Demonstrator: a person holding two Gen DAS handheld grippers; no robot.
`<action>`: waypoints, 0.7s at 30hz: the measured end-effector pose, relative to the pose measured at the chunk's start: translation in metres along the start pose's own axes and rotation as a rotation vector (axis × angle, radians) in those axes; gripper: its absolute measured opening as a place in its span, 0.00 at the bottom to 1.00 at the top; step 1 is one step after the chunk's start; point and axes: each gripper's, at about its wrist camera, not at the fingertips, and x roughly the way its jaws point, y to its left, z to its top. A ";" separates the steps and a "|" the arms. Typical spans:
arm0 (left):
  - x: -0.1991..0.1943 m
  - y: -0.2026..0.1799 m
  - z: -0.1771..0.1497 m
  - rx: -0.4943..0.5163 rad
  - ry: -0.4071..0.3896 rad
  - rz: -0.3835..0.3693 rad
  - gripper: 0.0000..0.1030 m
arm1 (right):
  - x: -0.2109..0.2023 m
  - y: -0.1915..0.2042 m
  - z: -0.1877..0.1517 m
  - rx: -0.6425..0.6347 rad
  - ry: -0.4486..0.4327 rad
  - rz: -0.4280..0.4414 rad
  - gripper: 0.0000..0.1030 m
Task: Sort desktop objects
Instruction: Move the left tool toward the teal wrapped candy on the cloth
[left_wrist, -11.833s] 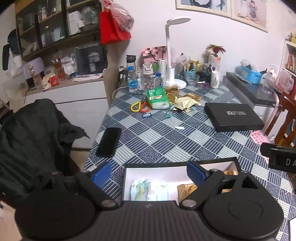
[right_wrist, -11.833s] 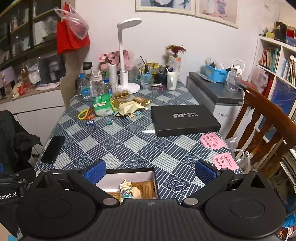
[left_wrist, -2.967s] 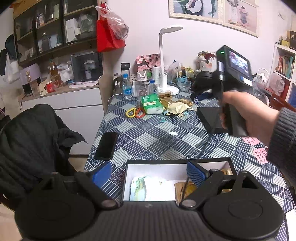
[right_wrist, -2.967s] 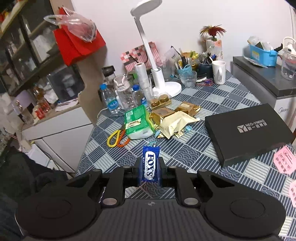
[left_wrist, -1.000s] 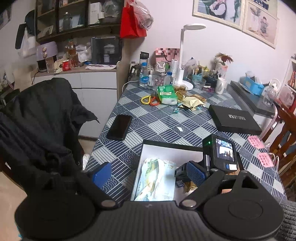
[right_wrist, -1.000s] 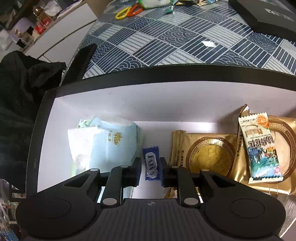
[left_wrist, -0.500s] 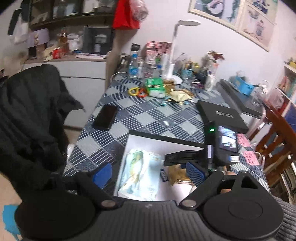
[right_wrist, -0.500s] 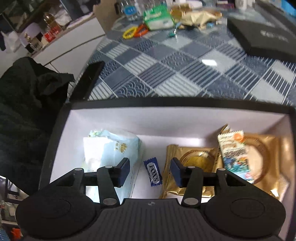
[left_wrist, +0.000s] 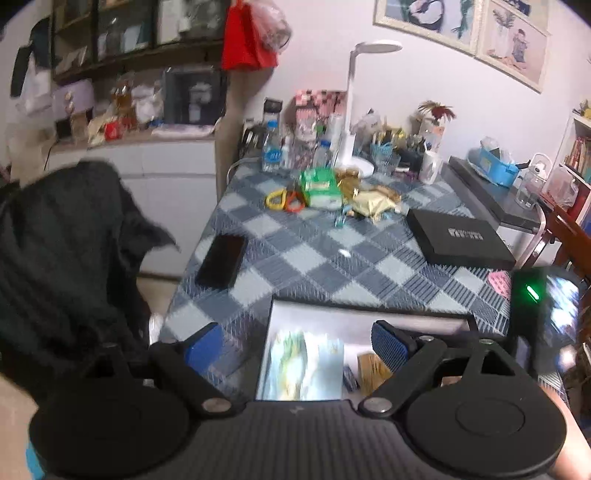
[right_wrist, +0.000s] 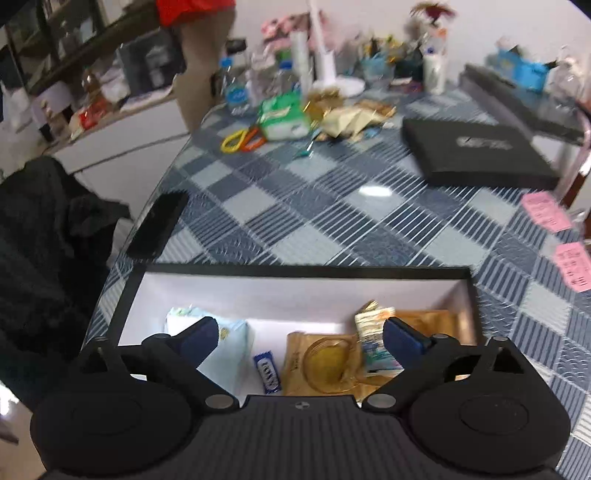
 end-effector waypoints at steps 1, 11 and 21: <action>0.004 -0.001 0.007 0.011 -0.008 -0.001 1.00 | -0.004 -0.002 0.000 0.010 -0.008 -0.014 0.95; 0.051 -0.012 0.078 0.088 -0.015 -0.067 1.00 | -0.061 -0.014 -0.009 0.086 -0.122 -0.091 1.00; 0.093 -0.032 0.106 0.081 -0.018 -0.098 1.00 | -0.078 -0.017 -0.024 0.041 -0.152 -0.123 1.00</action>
